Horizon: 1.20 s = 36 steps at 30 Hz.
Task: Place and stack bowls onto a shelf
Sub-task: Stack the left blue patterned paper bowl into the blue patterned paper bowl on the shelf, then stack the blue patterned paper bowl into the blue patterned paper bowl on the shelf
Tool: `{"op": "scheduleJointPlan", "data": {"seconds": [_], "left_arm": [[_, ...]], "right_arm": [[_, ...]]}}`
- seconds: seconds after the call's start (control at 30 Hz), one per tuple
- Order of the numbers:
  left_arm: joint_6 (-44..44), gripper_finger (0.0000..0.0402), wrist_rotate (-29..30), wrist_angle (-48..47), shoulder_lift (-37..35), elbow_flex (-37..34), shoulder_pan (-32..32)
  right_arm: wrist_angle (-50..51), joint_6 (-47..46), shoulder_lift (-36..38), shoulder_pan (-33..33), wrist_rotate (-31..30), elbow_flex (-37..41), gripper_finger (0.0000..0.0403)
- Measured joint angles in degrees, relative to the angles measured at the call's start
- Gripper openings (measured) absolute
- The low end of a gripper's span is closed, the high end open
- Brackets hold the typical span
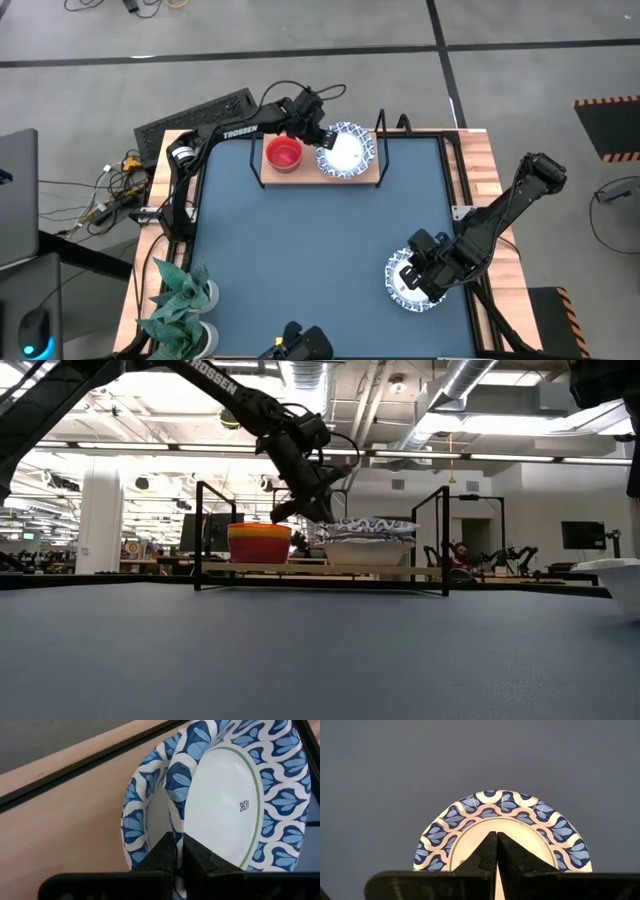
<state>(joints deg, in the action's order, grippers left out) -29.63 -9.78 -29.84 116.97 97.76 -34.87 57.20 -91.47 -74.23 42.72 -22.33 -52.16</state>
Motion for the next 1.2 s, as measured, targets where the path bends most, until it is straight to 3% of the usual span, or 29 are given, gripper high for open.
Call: {"op": "scheduleJointPlan", "data": {"seconds": [0.47,0.67,0.9,1.03,1.2], "left_arm": [[6.60,0.0141,2.97,0.78,0.00,0.00,0.13],[6.32,0.0185,-1.50,0.65,-0.39,0.64,-1.81],[6.40,0.0194,-12.28,-5.36,-0.39,9.33,-1.99],[8.70,0.0194,-12.91,-11.03,-0.44,16.83,0.51],[11.18,0.0194,-12.88,-17.42,-0.44,26.70,4.01]], "right_arm": [[0.21,-0.03,0.02,0.00,-0.09,0.00,0.0033],[0.18,-0.07,0.01,0.00,-0.07,0.00,0.0033],[0.26,-0.10,0.01,0.00,-0.07,0.00,0.0033],[2.10,-1.23,-0.01,-0.02,1.95,0.00,0.0033],[6.41,-8.23,-1.32,0.02,10.36,0.07,0.0025]]}}
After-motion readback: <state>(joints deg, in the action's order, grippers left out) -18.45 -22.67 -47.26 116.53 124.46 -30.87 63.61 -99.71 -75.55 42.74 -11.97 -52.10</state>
